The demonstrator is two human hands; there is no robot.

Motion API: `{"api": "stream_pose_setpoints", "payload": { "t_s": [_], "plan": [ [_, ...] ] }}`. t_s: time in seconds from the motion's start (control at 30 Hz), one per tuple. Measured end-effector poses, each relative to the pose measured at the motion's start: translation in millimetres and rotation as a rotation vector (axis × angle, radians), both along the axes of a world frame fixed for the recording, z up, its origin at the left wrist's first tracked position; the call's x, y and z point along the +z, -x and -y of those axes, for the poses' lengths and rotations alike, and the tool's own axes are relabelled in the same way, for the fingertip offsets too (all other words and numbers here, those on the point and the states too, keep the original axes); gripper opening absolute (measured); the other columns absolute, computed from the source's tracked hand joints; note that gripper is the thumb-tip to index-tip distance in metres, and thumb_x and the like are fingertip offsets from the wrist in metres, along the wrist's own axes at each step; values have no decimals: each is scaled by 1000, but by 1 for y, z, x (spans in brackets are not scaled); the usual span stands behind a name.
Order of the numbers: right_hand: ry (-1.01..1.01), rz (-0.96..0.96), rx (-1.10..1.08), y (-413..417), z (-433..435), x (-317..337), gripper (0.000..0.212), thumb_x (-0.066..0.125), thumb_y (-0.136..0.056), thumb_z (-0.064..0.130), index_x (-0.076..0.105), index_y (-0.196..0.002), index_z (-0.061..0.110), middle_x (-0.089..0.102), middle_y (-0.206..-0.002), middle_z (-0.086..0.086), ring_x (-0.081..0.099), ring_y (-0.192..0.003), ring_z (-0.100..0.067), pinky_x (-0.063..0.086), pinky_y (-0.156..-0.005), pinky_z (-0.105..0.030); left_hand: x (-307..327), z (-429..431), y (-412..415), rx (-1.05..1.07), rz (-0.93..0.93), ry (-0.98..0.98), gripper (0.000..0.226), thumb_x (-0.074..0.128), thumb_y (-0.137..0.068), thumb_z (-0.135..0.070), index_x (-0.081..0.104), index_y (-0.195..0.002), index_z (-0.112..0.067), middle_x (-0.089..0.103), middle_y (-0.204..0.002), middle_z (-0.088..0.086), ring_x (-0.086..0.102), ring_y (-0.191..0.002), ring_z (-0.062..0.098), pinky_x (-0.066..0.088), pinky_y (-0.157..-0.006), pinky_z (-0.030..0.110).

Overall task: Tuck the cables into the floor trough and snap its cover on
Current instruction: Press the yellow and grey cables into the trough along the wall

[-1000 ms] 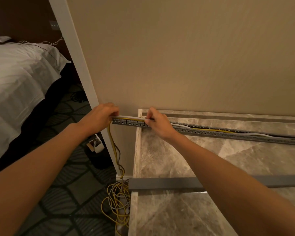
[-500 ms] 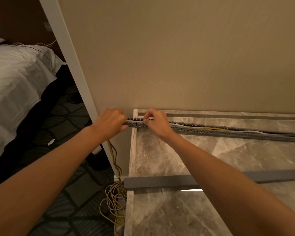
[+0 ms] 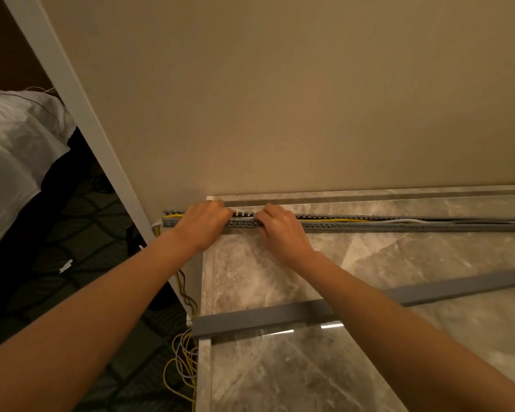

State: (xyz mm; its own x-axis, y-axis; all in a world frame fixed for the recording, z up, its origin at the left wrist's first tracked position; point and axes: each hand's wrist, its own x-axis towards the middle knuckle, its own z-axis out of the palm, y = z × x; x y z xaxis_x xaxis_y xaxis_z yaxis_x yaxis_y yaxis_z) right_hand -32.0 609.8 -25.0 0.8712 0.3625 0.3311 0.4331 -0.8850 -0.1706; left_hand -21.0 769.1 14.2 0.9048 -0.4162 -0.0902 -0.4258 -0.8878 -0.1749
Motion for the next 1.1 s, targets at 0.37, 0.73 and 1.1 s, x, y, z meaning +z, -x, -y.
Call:
{"api": "stream_pose_setpoints", "payload": {
  "t_s": [0.37, 0.73, 1.1],
  "plan": [
    [-11, -149, -91, 3, 22, 3, 23, 64, -75, -9, 69, -94, 0, 69, -91, -16, 65, -82, -34, 51, -67, -35, 5, 19, -5, 59, -38, -107, 24, 44, -92, -1, 56, -113, -3, 57, -121, 18, 56, -111, 33, 47, -89, 39],
    [79, -316, -175, 8, 102, 25, 25, 47, -89, 5, 63, -109, 5, 63, -110, -16, 59, -99, -36, 49, -83, -43, 20, 71, 2, 1, -23, -203, 28, 48, -93, -5, 54, -120, -9, 57, -126, 13, 56, -117, 30, 47, -93, 37],
    [14, -251, -374, 23, 232, 21, 31, 46, -86, 3, 60, -114, -1, 60, -117, -18, 56, -107, -35, 44, -95, -40, 4, 234, 14, -209, -138, 206, 36, 41, -91, 3, 44, -126, -2, 45, -128, 17, 48, -115, 34, 44, -88, 43]
  ]
}}
